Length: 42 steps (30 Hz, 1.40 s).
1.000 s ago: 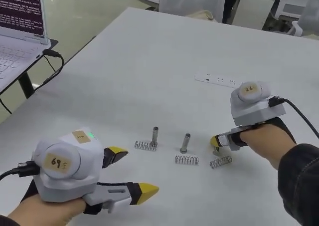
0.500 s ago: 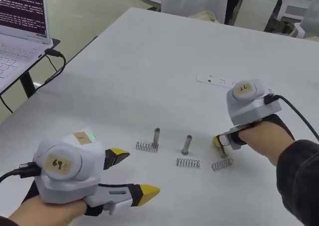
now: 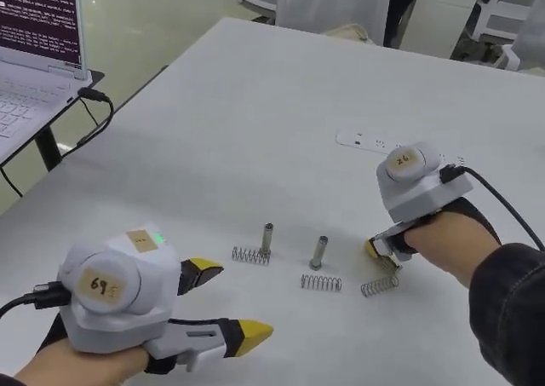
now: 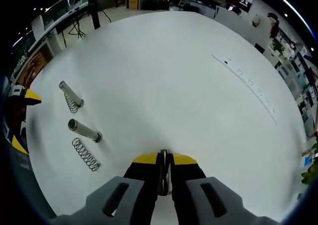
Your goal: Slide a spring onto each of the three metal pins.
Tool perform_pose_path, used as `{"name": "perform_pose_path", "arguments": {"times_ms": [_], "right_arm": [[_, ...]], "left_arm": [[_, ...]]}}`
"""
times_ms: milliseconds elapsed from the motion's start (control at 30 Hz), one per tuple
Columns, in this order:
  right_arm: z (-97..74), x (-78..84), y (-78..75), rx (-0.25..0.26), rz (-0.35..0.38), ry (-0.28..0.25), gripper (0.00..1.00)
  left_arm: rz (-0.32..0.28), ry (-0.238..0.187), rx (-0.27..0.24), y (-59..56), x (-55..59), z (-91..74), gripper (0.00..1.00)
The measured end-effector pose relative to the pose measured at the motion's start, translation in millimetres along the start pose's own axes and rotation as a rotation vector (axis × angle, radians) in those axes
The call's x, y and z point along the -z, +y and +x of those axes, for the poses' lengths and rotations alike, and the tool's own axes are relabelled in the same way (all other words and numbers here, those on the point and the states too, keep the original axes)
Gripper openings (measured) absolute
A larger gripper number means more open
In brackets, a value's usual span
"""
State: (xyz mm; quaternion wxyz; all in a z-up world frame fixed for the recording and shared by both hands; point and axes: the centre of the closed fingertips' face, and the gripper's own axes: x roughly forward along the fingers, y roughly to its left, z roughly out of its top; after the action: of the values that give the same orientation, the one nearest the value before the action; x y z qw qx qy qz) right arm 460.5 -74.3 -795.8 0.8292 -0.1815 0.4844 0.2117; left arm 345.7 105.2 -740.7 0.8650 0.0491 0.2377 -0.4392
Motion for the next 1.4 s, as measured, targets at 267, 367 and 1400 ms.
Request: {"name": "perform_pose_path", "arguments": {"times_ms": [267,367,1400], "right_arm": [[-9.9,2.3,0.8,-0.013,0.006,-0.015,0.06],[-17.0,1.9,0.6,-0.012,0.014,-0.030,0.06],[-48.2,-2.7,11.9,-0.042,0.069,-0.178,0.06]], "left_arm": [[0.002,-0.001,0.001,0.0,-0.6,0.8,0.53],[0.005,0.001,0.004,-0.8,-0.3,1.3,0.53],[0.027,0.005,0.024,-6.1,-1.4,1.4,0.52]]}}
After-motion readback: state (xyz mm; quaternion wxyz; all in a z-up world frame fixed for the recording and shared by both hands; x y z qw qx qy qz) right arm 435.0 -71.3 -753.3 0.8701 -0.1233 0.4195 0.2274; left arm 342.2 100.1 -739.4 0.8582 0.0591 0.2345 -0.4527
